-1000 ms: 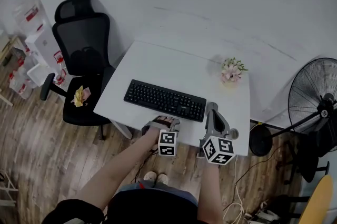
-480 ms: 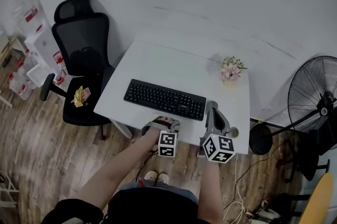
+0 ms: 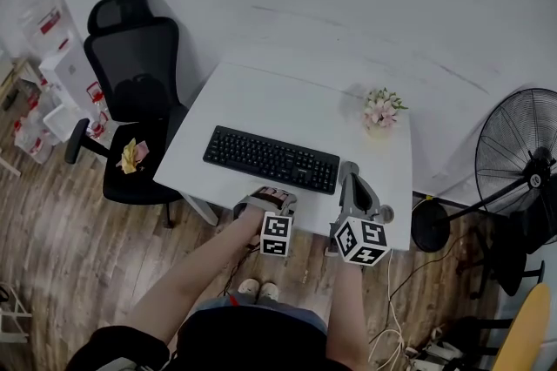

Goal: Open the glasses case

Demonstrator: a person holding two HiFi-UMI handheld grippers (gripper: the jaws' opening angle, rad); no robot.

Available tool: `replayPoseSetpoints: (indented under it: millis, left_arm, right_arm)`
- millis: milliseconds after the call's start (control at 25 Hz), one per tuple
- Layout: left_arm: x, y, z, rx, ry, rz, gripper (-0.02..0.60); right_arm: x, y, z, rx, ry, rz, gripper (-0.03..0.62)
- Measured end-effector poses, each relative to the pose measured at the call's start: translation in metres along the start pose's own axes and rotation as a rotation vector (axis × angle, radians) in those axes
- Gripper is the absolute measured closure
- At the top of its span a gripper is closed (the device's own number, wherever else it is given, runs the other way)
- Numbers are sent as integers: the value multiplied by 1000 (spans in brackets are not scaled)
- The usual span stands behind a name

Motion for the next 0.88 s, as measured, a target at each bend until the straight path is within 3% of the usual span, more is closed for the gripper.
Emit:
replayPoseSetpoints:
  millis: [200,440,880]
  left_arm:
    - [3,4,10,-31,10,0,448]
    - [-1,2,-6,19,-5,0,423]
    - [3,-5,-6,-4,-31,27,448]
  right_arm:
    - [3,0,1,-1,-4,2,586]
    - [4,-1,1,-4,-11,3,586]
    - [6,0,-2,1,-14,9,586]
Point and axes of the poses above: the fingertips, and each gripper's own axes: y backward along the fingers, z to its left, x out of its underside, the point moved 7 cm from there along y, backward along the fingers, and after that the axes turned 5 degrees about y, right-handed, at the moved point
